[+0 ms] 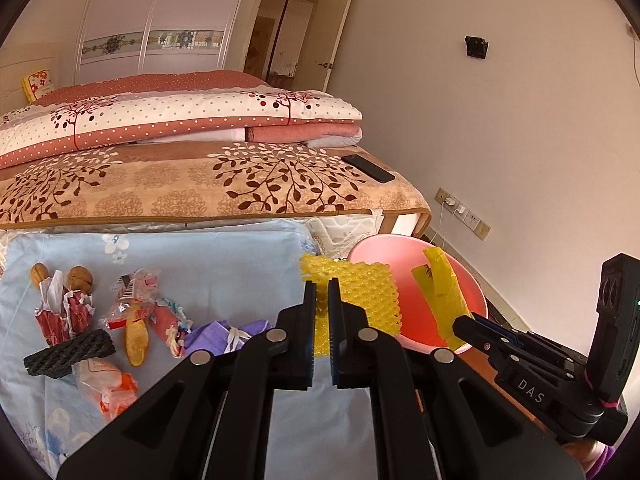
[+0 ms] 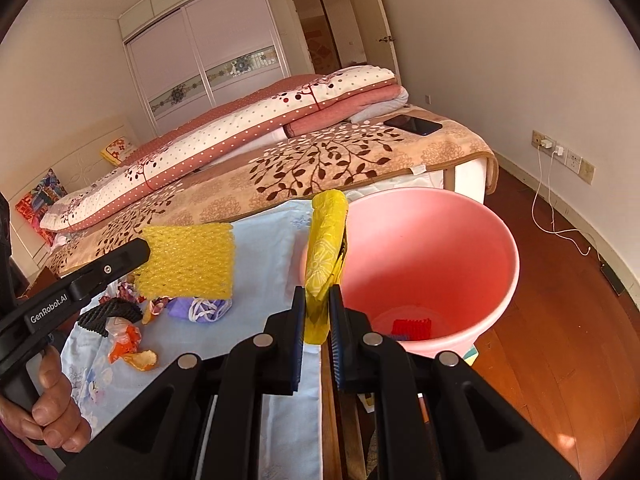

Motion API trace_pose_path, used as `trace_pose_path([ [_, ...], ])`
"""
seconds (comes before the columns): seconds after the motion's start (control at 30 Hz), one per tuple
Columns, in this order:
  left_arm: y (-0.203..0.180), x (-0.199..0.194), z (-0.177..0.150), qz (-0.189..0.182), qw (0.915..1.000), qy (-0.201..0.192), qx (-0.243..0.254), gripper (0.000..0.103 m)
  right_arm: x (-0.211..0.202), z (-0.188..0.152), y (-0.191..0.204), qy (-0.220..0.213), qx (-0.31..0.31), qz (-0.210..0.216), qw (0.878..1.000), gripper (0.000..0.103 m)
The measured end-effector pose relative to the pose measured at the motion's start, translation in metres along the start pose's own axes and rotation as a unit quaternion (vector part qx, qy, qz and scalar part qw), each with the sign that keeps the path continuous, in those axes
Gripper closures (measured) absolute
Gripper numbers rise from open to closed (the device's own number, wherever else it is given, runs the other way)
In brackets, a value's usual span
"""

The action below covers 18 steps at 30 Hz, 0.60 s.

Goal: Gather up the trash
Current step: 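Carry both yellow items over the pink bucket and open both tools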

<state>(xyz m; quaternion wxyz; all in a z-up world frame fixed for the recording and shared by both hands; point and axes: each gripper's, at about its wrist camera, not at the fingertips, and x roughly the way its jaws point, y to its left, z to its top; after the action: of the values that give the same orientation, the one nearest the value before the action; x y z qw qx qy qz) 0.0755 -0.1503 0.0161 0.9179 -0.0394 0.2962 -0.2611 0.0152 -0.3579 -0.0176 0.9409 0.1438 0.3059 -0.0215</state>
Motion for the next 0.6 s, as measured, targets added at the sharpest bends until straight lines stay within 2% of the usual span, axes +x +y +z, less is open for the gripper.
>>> trace_pose_path([
  [0.33,-0.038,0.044,0.004,-0.015,0.9993,0.021,0.027,0.098,0.008,0.002,-0.038,-0.002,0.026,-0.032,0.999,0.092],
  [0.6,-0.056,0.079,-0.001,-0.017,0.9976,0.049,0.047,0.098,0.017,0.003,-0.057,0.002,0.041,-0.041,0.998,0.092],
])
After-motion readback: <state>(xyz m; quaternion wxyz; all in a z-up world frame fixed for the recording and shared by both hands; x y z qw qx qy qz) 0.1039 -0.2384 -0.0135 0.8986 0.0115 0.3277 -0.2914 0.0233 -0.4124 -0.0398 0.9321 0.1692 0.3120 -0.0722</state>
